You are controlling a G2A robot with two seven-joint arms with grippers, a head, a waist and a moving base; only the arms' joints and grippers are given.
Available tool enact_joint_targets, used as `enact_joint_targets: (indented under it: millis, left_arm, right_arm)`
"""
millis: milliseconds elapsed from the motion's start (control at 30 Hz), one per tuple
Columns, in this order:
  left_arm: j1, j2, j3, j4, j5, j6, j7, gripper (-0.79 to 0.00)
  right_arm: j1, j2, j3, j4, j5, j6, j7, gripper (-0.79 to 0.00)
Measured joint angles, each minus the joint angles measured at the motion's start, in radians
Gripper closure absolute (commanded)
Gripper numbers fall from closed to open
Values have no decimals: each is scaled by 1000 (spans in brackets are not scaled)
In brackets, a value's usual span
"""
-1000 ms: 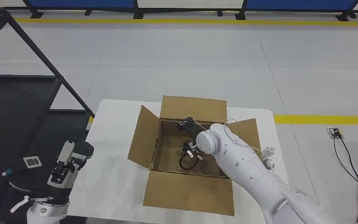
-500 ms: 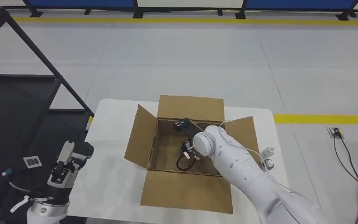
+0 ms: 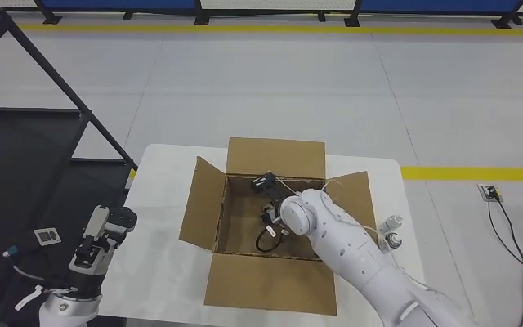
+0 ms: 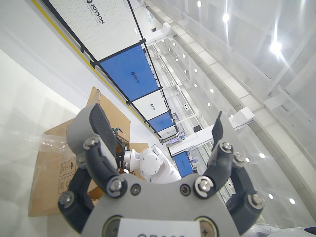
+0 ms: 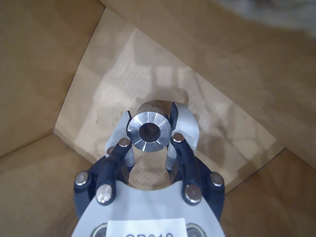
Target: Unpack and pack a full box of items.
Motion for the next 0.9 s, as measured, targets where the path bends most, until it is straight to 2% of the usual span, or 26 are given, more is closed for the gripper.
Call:
enact_joint_targets:
  millis: [200,300,400,533,633,733,900]
  left_arm:
    - [0,0,0,0,0,0,0,-785]
    - [0,0,0,0,0,0,0,-785]
    - [0,0,0,0,0,0,0,-785]
    - [0,0,0,0,0,0,0,-785]
    - [0,0,0,0,0,0,0,-785]
    - [0,0,0,0,0,0,0,-785]
    - [0,0,0,0,0,0,0,-785]
  right_arm:
    - [-94,63,103,-198,-57,-37,9,0]
    - [-170,108,189,-361,-102,-66,33,0]
    - [-293,159,301,-582,-166,-90,68,0]
    - [-511,217,478,-915,-256,-111,101,0]
    - [-672,244,608,-1115,-274,-126,84,0]
    - [-844,262,743,-1274,-255,-150,15,0]
    - [-1116,275,944,-1438,-228,-135,-120,0]
